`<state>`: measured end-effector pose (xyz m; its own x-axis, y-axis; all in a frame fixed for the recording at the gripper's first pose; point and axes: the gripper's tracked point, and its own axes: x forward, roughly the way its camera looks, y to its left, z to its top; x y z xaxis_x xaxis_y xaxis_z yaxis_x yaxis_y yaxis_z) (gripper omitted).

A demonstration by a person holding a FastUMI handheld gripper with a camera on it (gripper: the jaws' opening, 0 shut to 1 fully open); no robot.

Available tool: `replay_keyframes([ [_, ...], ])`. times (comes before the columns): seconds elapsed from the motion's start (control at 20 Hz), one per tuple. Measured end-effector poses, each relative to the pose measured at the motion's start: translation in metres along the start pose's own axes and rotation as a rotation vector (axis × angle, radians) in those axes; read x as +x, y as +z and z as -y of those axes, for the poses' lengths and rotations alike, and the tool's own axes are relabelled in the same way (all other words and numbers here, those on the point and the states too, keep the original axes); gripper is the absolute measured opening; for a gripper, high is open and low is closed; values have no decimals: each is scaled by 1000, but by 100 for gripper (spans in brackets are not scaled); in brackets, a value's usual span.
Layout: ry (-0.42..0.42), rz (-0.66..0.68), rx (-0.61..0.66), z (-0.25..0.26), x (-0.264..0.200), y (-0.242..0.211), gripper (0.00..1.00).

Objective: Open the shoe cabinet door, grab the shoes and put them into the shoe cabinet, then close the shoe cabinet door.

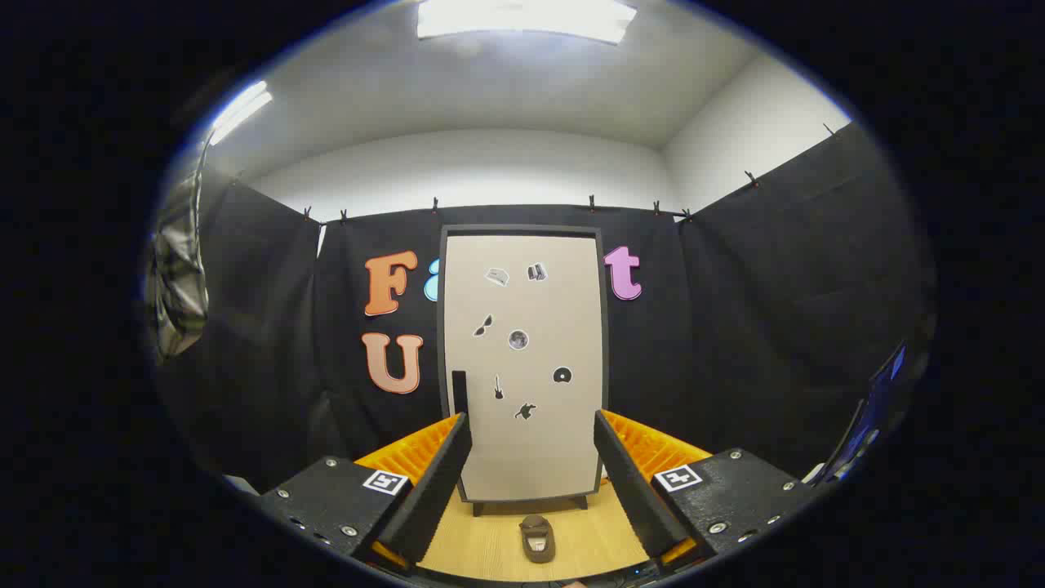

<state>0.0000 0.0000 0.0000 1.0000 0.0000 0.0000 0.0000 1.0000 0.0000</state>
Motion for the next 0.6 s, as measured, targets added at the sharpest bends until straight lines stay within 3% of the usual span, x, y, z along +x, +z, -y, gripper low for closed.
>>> replay_keyframes([
  [0.6,13,-24,-26,-12,18,-10,94],
])
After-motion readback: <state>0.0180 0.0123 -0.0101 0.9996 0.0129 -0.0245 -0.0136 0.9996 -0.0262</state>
